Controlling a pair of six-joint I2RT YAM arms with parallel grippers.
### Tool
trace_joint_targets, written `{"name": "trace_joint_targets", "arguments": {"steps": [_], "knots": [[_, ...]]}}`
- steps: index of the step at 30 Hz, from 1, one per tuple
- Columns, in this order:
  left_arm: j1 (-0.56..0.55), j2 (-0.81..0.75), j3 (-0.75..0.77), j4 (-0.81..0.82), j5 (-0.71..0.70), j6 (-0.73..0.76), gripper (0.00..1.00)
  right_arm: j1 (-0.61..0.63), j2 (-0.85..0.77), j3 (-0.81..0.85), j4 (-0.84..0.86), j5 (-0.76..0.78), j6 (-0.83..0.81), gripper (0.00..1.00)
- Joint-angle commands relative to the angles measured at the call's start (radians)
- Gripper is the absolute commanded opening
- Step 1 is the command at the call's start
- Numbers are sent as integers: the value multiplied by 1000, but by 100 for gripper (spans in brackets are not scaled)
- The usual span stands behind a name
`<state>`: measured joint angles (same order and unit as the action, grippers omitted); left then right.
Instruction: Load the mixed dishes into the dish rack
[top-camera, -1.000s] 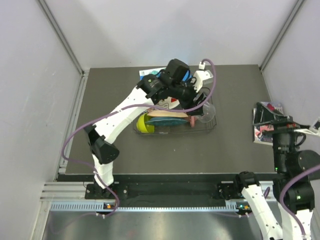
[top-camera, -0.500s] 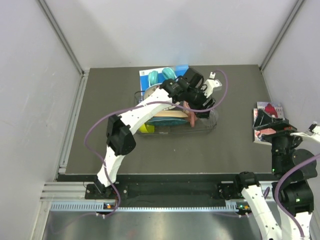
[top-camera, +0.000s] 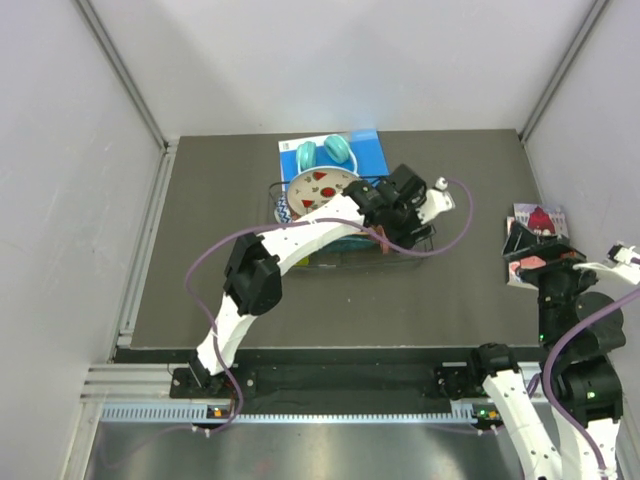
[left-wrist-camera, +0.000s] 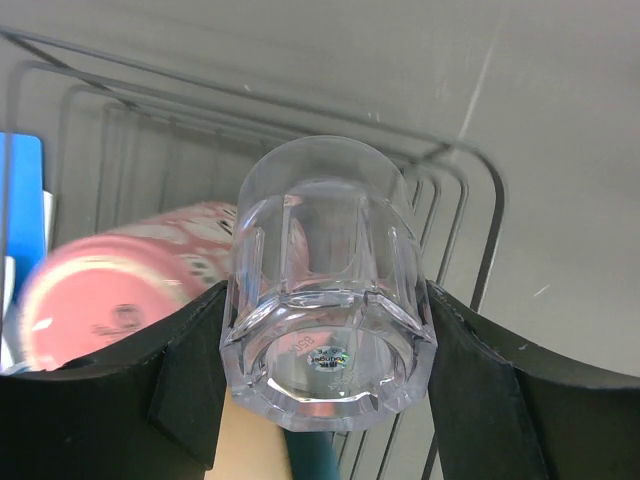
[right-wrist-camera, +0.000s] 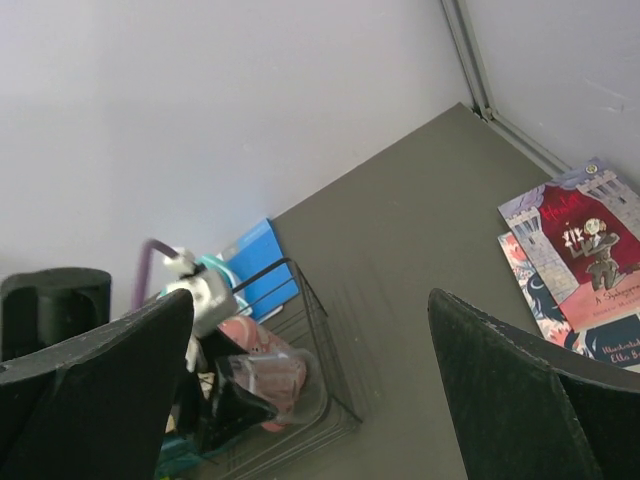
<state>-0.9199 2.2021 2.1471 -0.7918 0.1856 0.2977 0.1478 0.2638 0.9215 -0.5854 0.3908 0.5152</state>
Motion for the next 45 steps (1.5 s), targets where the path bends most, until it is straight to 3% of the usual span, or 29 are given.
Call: {"name": "trace_joint_targets", "arguments": {"steps": [1, 26, 36, 38, 39, 42, 45], "knots": [[-69, -64, -72, 57, -172, 150, 0, -1, 8, -12, 15, -10, -12, 100], [-139, -18, -79, -53, -320, 279, 0, 3, 8, -41, 9, -38, -3, 100], [-142, -9, -79, -63, -302, 282, 0, 4, 9, -46, 9, -49, 3, 100], [-145, 7, -67, -64, -288, 282, 10, 3, 11, -44, 7, -47, 3, 100], [-146, 28, -55, -72, -281, 282, 45, 1, 12, -42, 3, -47, -4, 100], [-151, 48, -23, -74, -279, 259, 99, 4, 8, -38, 1, -46, -10, 100], [-149, 10, -58, -17, -285, 248, 99, 3, 5, -42, -4, -50, -15, 100]]}}
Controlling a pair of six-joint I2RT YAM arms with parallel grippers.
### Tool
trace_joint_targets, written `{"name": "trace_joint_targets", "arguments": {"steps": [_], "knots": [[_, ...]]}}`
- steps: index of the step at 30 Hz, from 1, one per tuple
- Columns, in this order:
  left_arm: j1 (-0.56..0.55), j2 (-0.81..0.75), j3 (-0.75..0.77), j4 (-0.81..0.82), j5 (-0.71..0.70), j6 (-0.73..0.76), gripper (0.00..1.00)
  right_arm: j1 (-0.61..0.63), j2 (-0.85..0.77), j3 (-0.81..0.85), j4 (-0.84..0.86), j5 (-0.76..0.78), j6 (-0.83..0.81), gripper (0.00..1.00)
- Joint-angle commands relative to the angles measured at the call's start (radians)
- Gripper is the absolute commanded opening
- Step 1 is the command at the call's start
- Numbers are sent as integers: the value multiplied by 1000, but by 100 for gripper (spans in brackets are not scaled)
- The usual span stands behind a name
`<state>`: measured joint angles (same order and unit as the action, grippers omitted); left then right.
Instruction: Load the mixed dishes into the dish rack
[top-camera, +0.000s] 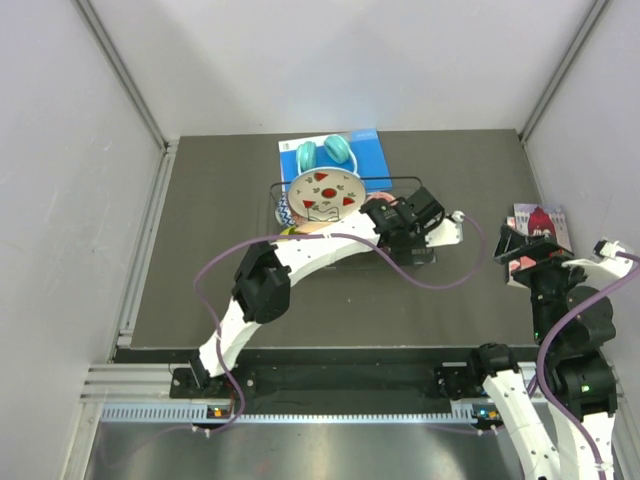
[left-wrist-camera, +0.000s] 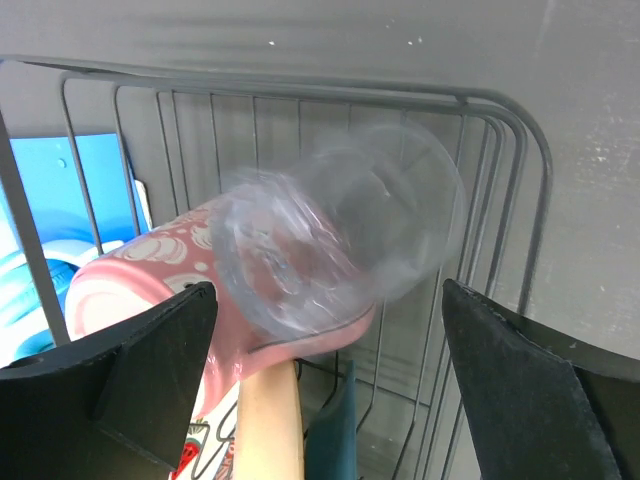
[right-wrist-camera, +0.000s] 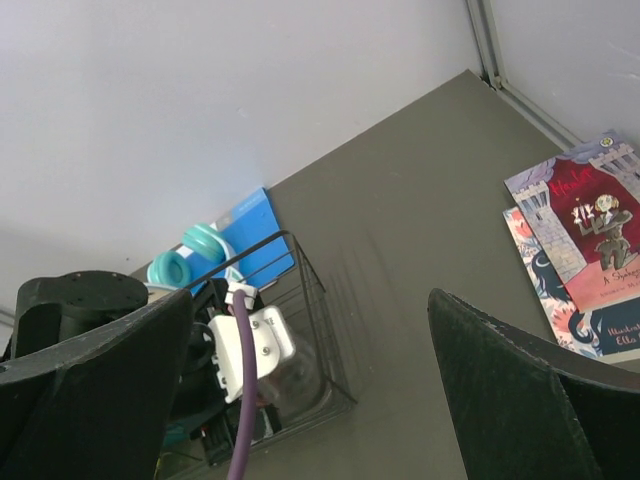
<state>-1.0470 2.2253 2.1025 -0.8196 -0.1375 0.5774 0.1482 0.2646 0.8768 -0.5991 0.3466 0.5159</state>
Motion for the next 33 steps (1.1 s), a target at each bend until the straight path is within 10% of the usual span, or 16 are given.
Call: {"name": "trace_joint_targets", "arguments": {"steps": [1, 23, 33], "knots": [[-22, -25, -45, 29, 39, -33, 99, 4, 4, 1, 10, -8, -14, 100], [19, -329, 5, 172, -100, -217, 99, 5, 51, -21, 12, -26, -31, 100], [416, -801, -446, 232, -140, -520, 99, 27, 268, 40, -11, -145, -144, 100]]}}
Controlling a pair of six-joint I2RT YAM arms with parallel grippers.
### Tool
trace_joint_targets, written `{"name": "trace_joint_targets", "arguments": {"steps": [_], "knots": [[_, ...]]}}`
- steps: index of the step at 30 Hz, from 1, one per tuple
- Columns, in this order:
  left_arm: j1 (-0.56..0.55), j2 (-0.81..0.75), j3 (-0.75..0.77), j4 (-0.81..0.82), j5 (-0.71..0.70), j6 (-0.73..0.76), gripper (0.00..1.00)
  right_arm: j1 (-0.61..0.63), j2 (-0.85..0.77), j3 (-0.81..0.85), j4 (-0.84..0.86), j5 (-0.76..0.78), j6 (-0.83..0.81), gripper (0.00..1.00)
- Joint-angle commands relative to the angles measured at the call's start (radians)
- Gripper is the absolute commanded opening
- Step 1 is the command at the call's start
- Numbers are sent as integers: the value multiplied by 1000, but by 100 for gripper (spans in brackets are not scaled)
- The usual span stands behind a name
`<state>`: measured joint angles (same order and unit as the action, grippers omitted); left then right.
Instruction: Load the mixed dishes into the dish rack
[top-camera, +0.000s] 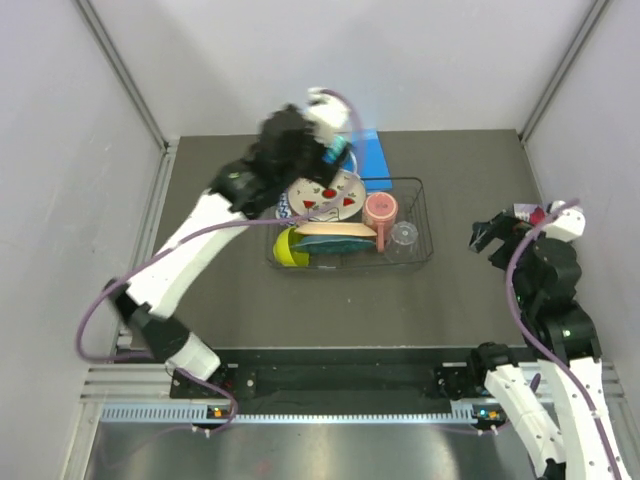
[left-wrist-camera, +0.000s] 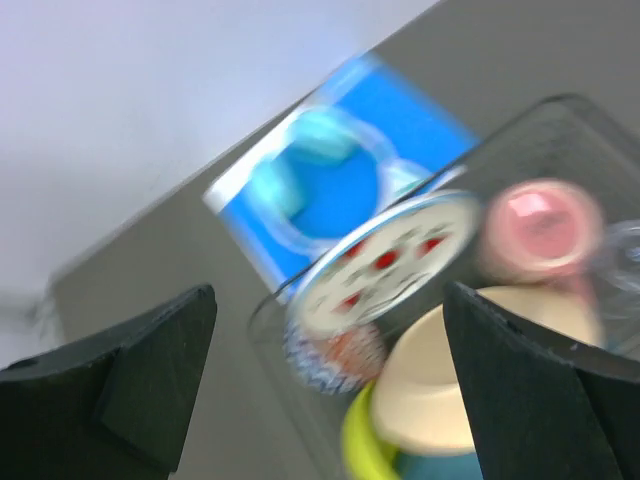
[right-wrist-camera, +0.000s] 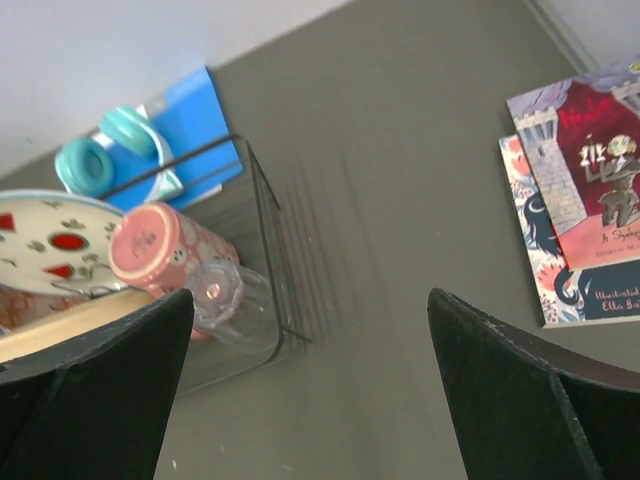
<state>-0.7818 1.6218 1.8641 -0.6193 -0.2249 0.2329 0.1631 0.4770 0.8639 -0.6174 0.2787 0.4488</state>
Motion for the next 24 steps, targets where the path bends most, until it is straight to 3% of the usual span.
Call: {"name": "trace_joint_targets", "arguments": {"steps": [1, 6, 9, 12, 18, 24], "knots": [[168, -248, -268, 59, -92, -182, 99, 15, 63, 61, 10, -100, -88, 100], [234, -568, -618, 76, -198, -228, 99, 26, 92, 76, 67, -217, -114, 100], [334, -664, -719, 33, -156, -306, 99, 32, 143, 78, 68, -266, -119, 100], [366, -741, -801, 50, -133, -329, 99, 36, 164, 90, 80, -321, -124, 100], [432, -816, -890, 64, -90, -377, 99, 46, 172, 132, 82, -331, -140, 100], [455, -850, -885, 66, -71, -391, 99, 53, 175, 155, 70, -328, -159, 100]]}}
